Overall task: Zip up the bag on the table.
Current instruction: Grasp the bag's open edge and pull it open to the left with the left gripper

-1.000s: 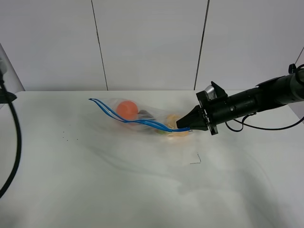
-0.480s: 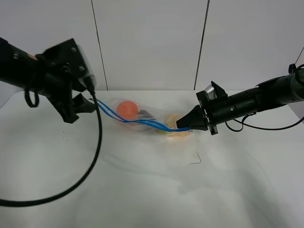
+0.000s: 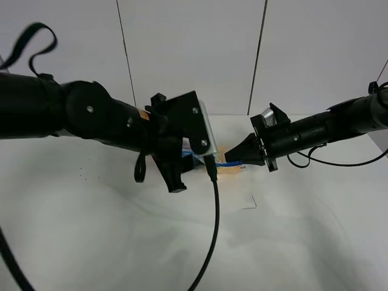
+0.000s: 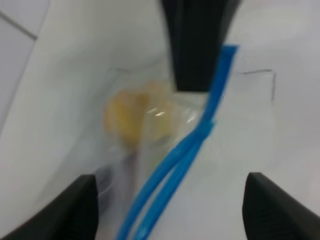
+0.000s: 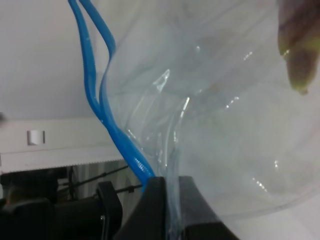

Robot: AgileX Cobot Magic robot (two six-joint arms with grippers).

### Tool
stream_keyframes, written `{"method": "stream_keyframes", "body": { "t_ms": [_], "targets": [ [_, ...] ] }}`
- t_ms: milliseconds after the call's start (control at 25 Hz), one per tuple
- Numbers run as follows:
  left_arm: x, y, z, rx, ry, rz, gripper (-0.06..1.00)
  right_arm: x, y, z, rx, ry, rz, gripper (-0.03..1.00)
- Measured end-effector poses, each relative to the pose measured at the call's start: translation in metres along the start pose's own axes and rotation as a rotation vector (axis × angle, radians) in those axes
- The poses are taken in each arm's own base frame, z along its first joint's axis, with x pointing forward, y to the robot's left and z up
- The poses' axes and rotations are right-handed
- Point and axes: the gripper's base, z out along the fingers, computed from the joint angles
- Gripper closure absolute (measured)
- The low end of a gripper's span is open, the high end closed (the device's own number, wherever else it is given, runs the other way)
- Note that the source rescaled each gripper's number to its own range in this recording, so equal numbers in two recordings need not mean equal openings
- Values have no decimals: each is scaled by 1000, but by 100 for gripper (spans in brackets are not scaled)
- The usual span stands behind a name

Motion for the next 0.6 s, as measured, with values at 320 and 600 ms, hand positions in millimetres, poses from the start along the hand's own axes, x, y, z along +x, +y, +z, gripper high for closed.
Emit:
{"method": "stream_keyframes", "body": {
  "t_ms": [320, 600],
  "targets": [
    [-5, -32, 45, -40, -47, 49, 11, -2, 1, 0, -12, -17, 36, 97],
    [5, -38, 66, -86, -46, 53, 11, -2, 1, 0, -15, -21, 49, 97]
  ]
}}
